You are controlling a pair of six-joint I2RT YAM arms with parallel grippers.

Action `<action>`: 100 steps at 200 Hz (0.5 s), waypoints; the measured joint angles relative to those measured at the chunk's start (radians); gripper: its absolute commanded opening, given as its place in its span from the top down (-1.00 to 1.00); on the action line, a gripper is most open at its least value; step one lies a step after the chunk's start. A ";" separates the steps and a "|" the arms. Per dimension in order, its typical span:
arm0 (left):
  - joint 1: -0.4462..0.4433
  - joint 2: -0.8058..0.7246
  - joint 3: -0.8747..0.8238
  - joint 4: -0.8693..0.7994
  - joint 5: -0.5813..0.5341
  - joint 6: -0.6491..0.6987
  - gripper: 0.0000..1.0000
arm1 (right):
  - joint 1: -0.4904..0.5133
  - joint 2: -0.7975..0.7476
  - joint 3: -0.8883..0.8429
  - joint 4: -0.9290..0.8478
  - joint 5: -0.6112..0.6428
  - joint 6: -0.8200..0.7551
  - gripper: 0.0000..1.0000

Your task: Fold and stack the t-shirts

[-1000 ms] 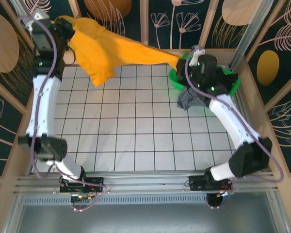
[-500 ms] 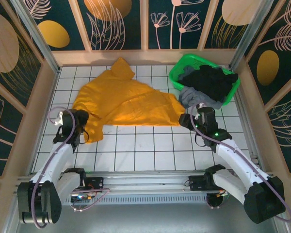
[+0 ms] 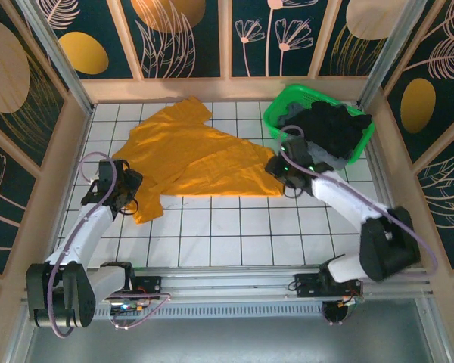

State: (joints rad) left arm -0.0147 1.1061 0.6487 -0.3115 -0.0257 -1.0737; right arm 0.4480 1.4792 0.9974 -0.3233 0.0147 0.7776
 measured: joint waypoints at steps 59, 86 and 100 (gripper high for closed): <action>0.000 -0.005 0.000 -0.094 0.015 0.039 0.09 | 0.016 0.537 0.531 -0.052 0.080 -0.173 0.03; 0.000 -0.035 0.000 -0.112 0.029 0.049 0.10 | 0.017 0.665 0.656 -0.064 0.102 -0.269 0.02; 0.000 -0.055 0.000 -0.117 0.040 0.052 0.11 | 0.017 0.711 0.722 -0.076 0.113 -0.301 0.03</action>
State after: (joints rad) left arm -0.0147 1.0512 0.6487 -0.4286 0.0143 -1.0214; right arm 0.4648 2.1902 1.7191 -0.3996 0.1276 0.4763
